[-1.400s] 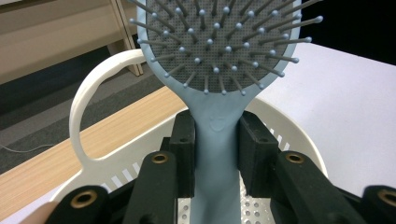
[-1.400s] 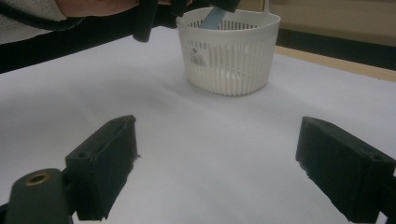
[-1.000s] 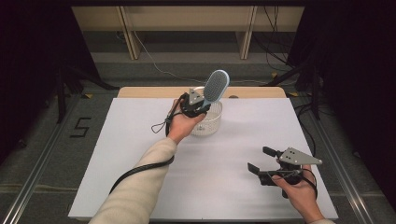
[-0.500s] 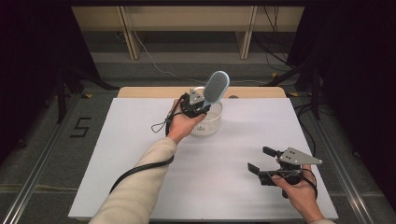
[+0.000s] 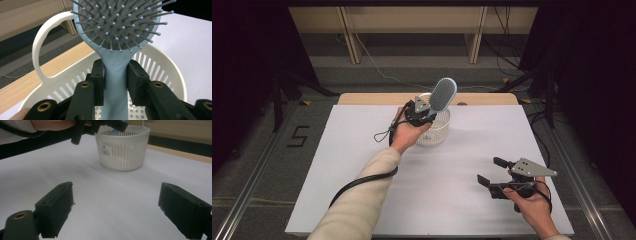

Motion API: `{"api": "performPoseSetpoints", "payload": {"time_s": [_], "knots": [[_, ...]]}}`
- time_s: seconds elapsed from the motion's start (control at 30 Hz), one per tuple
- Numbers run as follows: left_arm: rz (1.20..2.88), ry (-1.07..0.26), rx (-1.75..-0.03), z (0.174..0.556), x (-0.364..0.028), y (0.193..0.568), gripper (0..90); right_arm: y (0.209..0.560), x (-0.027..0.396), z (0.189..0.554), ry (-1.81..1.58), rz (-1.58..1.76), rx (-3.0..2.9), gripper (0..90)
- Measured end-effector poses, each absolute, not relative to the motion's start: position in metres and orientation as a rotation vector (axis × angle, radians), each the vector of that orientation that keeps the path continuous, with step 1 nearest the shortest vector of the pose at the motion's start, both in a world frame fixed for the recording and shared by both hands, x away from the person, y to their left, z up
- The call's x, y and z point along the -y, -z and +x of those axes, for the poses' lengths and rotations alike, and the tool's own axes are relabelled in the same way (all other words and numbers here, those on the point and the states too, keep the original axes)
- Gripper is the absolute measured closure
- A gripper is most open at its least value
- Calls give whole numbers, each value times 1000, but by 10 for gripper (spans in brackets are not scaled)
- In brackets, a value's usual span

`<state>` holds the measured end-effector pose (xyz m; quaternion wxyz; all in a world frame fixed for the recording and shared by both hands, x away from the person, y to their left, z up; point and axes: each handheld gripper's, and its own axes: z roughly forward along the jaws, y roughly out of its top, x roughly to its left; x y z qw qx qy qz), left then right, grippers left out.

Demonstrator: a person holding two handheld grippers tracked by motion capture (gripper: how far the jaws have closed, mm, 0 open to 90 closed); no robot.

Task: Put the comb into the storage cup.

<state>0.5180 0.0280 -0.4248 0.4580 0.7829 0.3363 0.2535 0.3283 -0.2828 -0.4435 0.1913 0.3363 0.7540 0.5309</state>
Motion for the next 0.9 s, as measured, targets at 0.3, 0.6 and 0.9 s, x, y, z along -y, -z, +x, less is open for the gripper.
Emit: {"api": "performPoseSetpoints", "payload": {"time_s": [0.3, 0.6, 0.9], "knots": [[1963, -599, -855, 518, -31, 427, 536, 443, 283, 328, -1490, 945, -2115, 133], [1947, -592, -875, 508, -50, 414, 285, 444, 282, 328, -1487, 942, -2119, 133], [1973, -553, -867, 495, -66, 403, 143, 444, 282, 328, -1485, 944, -2117, 134]]}}
